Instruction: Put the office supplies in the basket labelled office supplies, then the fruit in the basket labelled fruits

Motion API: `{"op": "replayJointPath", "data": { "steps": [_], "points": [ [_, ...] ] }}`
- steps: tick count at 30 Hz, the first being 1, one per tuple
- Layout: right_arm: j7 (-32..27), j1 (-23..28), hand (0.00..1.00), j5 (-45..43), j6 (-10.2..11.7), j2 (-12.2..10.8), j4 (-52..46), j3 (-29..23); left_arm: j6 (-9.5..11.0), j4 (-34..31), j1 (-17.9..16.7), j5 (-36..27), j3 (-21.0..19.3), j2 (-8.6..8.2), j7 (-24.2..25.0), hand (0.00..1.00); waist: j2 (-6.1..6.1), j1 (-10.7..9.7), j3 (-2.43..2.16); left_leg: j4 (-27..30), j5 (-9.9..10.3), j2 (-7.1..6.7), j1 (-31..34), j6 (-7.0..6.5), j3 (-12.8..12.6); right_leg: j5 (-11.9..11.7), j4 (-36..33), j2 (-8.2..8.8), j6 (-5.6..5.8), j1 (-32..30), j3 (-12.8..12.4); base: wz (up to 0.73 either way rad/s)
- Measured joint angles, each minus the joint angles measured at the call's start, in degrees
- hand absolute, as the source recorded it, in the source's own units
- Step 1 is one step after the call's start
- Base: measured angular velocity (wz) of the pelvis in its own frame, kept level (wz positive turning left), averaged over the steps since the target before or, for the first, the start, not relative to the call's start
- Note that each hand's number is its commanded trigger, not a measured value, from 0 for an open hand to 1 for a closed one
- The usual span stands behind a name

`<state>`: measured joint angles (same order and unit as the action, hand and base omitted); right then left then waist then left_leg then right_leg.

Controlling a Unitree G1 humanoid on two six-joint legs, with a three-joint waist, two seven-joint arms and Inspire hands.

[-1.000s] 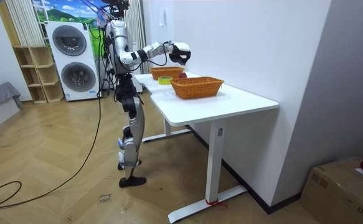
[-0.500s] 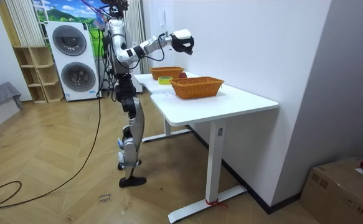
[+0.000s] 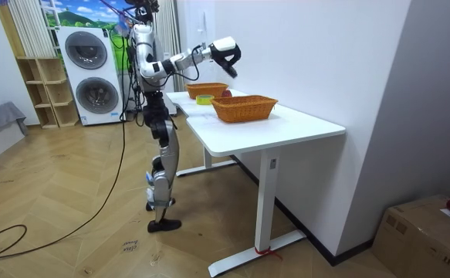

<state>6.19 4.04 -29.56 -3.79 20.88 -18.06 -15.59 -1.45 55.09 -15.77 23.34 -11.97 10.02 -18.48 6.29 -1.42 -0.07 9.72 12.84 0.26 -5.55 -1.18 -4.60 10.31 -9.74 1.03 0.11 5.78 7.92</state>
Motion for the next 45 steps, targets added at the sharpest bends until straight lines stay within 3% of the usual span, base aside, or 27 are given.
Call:
{"op": "replayJointPath", "data": {
  "steps": [15,16,17,18,19,21,39,45],
  "points": [
    [0.9,1.2,0.99,1.1,0.1,0.0,9.2,0.4,0.0,-0.4,0.0,0.1,0.1,0.13,0.0,0.0,-0.3,0.4,0.18,0.0,0.0,-0.02,-0.1,0.0,-0.3,0.0,0.0,0.02,0.0,0.1,-0.2,0.0],
    [0.9,1.3,0.67,1.2,0.1,0.0,9.6,0.5,0.0,-0.4,0.0,0.1,0.1,0.14,-0.1,0.0,-0.29,0.4,0.17,0.0,0.0,-0.01,-0.2,0.0,-0.3,0.0,0.0,0.02,0.0,0.2,-0.2,0.0],
    [0.9,1.4,0.49,1.2,0.1,0.0,10.6,0.8,0.0,-0.5,0.0,0.1,0.1,0.13,-0.1,0.0,-0.26,0.4,0.16,0.0,0.0,-0.01,-0.1,0.0,-0.2,0.0,0.0,0.02,0.0,0.2,-0.1,0.0],
    [1.0,1.7,0.49,1.2,0.1,0.0,11.2,1.0,0.0,-0.5,0.0,0.1,0.2,0.12,-0.1,0.0,-0.23,0.5,0.18,-0.1,0.0,-0.02,-0.1,0.0,-0.1,0.0,0.1,0.03,0.0,0.1,-0.1,0.0],
    [1.0,1.8,0.25,1.1,0.1,0.0,11.3,1.0,0.0,-0.5,0.0,0.1,0.2,0.12,-0.1,0.0,-0.26,0.5,0.2,-0.1,0.0,-0.02,-0.1,0.0,-0.1,0.0,0.1,0.03,0.0,0.1,-0.1,0.0],
    [1.0,2.0,0.0,0.7,0.1,0.0,11.4,1.0,0.1,-0.7,0.1,0.1,0.1,0.13,-0.1,0.0,-0.34,0.4,0.24,-0.1,0.0,-0.02,-0.1,0.0,-0.1,0.0,0.0,0.02,0.0,0.1,-0.2,0.0],
    [0.9,2.4,0.0,2.0,0.3,-0.2,12.7,1.0,1.4,-1.2,0.6,-0.1,0.2,0.13,0.0,0.0,-0.32,1.6,0.13,0.0,0.0,-0.02,-0.1,0.0,-0.1,0.0,0.0,0.03,0.0,0.1,-0.3,0.0],
    [-0.5,2.3,0.0,3.6,1.9,-0.5,12.5,1.0,1.9,-0.9,0.7,-0.3,0.5,0.13,0.0,0.0,-0.41,1.8,0.09,0.0,0.0,-0.02,-0.2,0.0,-0.1,0.0,0.0,0.03,0.0,0.2,-0.3,0.0]
  ]
}}
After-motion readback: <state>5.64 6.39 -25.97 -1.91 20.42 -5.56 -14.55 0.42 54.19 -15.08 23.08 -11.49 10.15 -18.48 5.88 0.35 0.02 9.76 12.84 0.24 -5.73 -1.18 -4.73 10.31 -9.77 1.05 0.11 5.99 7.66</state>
